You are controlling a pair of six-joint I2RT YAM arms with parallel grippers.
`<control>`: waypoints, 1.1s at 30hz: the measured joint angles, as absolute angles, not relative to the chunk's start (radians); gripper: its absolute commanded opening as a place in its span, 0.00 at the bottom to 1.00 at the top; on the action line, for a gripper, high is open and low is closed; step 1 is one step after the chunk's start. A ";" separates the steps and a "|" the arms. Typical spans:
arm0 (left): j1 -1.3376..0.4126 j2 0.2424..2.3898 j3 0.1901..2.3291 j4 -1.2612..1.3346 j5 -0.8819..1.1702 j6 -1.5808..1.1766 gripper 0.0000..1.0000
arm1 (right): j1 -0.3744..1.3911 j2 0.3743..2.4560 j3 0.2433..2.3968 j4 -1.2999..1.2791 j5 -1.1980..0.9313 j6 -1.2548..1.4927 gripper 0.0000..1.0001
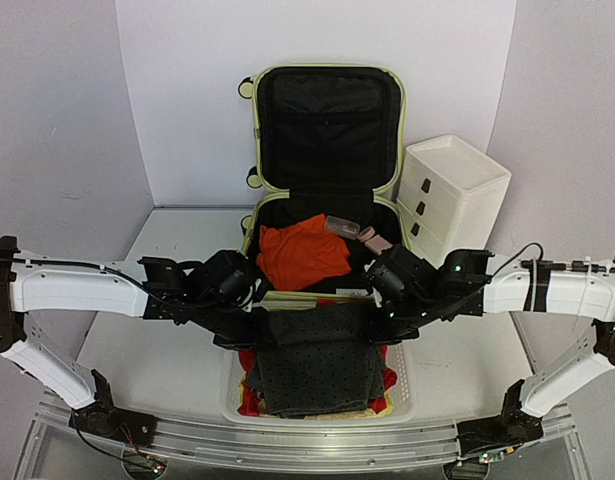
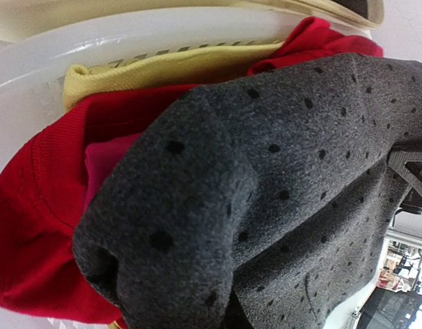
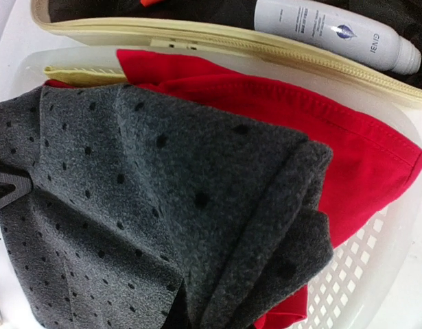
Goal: Open, take out, and arrange the luggage
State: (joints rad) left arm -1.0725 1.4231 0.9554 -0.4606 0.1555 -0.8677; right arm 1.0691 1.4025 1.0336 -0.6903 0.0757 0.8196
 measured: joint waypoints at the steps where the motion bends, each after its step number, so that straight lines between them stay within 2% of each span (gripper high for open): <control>1: -1.073 1.443 0.955 -0.459 0.151 -0.865 0.02 | 1.067 1.416 1.024 -0.680 0.075 0.818 0.05; 3: -1.073 1.470 0.955 -0.451 0.138 -0.860 0.09 | 1.061 1.440 1.001 -0.656 0.075 0.816 0.17; 6: -1.075 1.477 0.956 -0.446 0.110 -0.843 0.35 | 1.052 1.462 0.971 -0.622 0.082 0.804 0.38; 9: -1.077 1.472 0.962 -0.476 0.062 -0.821 0.48 | 1.043 1.465 0.966 -0.628 0.105 0.781 0.50; 13: -1.076 1.444 1.009 -0.566 -0.009 -0.786 0.60 | 1.041 1.445 0.968 -0.647 0.140 0.743 0.58; 18: -1.060 1.390 1.120 -0.676 -0.083 -0.749 0.64 | 1.016 1.375 1.039 -0.709 0.173 0.675 0.61; 23: -0.970 1.417 1.278 -0.782 -0.114 -0.728 0.68 | 0.887 1.401 1.181 -0.723 0.156 0.599 0.65; 27: -0.900 1.506 1.404 -0.813 -0.134 -0.712 0.62 | 0.803 1.522 1.313 -0.726 0.126 0.543 0.65; 33: -0.805 1.707 1.562 -0.825 -0.138 -0.704 0.62 | 0.705 1.764 1.508 -0.707 0.058 0.479 0.66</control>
State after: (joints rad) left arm -0.8047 1.7065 1.5623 -0.8253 -0.1375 -0.7036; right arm 0.7048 1.7638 1.5078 -0.7067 0.0582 0.4793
